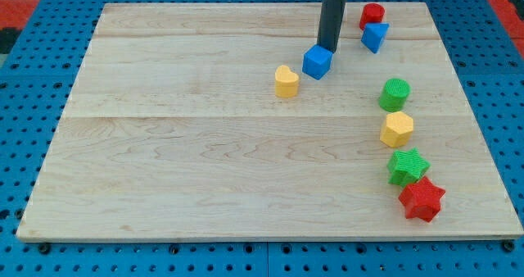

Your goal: Slide the blue triangle to the top of blue cube and yellow heart

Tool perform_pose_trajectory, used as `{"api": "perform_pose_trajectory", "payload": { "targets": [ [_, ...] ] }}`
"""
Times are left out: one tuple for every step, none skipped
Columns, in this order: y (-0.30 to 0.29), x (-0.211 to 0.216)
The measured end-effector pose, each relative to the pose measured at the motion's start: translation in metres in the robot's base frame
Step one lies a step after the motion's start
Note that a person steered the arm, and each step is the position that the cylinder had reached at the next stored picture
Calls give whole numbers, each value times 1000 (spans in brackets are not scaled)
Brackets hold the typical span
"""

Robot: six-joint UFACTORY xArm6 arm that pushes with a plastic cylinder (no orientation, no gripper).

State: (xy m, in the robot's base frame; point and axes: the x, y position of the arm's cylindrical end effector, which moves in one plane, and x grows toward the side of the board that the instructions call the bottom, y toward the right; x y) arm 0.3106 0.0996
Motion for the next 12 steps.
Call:
{"api": "perform_pose_trajectory", "payload": {
  "targets": [
    [-5, 28],
    [46, 33],
    [140, 29],
    [153, -20],
    [120, -41],
    [33, -27],
    [-7, -8],
    [-33, -19],
    [-64, -10],
    [-72, 2],
    [-83, -30],
    [-96, -53]
  ]
}}
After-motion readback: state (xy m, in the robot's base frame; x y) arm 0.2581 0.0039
